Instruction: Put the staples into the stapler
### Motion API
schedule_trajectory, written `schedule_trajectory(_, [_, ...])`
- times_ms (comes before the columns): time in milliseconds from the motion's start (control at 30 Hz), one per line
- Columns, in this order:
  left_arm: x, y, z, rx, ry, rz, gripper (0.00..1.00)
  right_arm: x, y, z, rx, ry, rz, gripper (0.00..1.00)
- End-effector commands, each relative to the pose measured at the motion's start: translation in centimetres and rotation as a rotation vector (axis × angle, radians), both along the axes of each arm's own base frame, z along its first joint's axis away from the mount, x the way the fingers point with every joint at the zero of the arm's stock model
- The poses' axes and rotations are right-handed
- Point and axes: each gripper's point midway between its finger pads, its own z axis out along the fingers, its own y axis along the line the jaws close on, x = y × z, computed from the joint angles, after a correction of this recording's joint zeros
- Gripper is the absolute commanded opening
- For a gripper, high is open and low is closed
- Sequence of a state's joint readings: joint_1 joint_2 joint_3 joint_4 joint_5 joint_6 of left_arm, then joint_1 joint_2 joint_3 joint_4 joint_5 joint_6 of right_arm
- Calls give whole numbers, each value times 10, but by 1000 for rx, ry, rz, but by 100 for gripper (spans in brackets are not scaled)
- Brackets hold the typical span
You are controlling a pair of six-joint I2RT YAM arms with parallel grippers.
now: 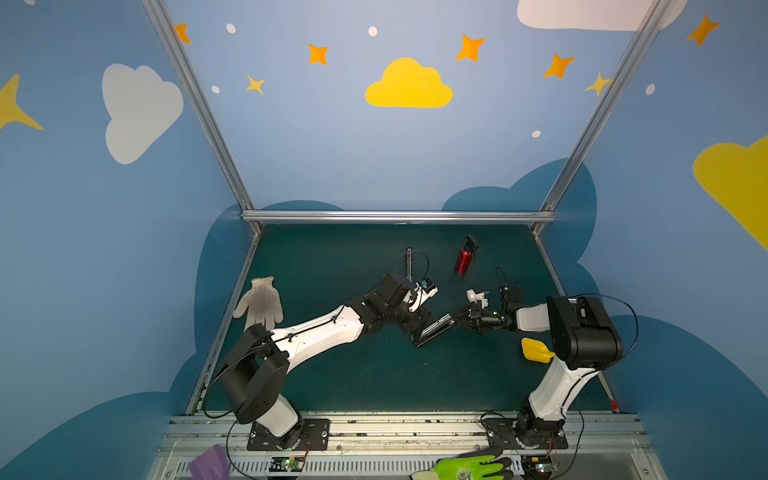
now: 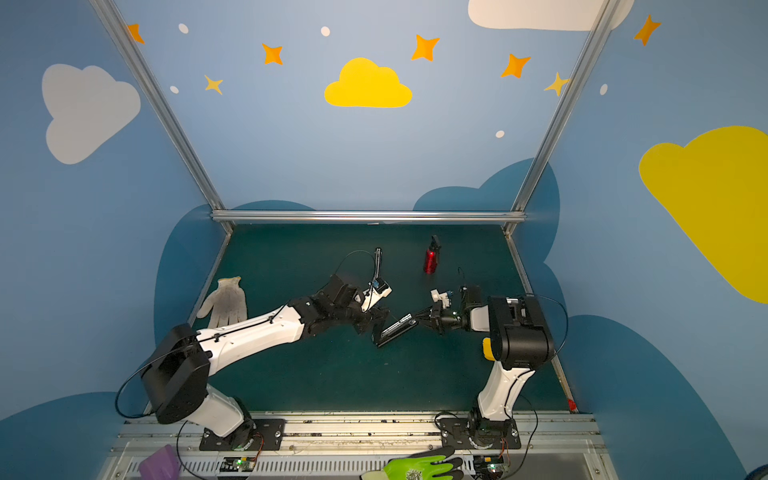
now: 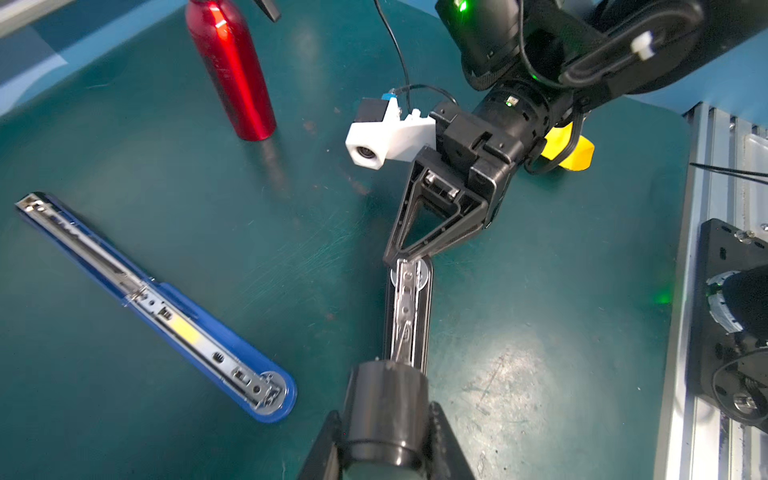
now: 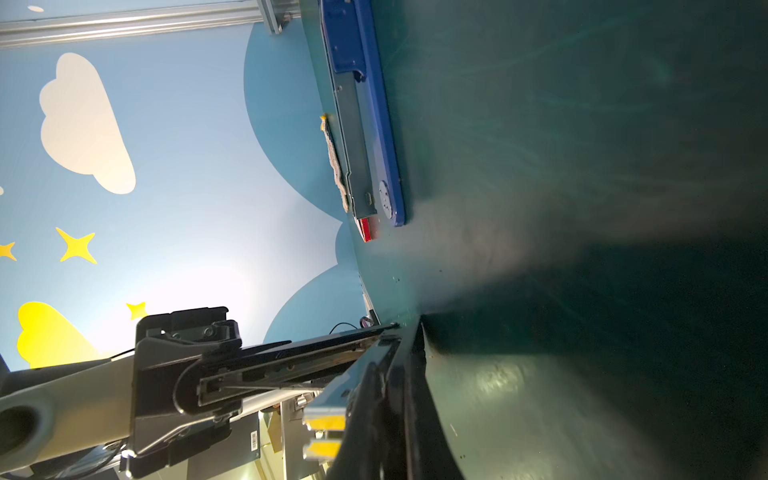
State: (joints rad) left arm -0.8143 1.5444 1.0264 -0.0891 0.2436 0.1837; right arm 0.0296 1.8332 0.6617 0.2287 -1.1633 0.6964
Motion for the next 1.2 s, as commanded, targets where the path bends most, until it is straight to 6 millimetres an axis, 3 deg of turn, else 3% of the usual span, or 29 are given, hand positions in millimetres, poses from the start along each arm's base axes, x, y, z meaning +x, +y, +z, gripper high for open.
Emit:
schedule_trajectory(0, [-2, 18, 7, 27, -42, 47, 4, 20, -30, -34, -152, 97, -144, 0])
schedule_trajectory(433, [-39, 70, -29, 40, 30, 175, 4, 33, -52, -36, -145, 105, -217, 0])
schedule_trajectory(1167, [-88, 88, -107, 213, 42, 214, 5, 47, -62, -33, -172, 98, -248, 0])
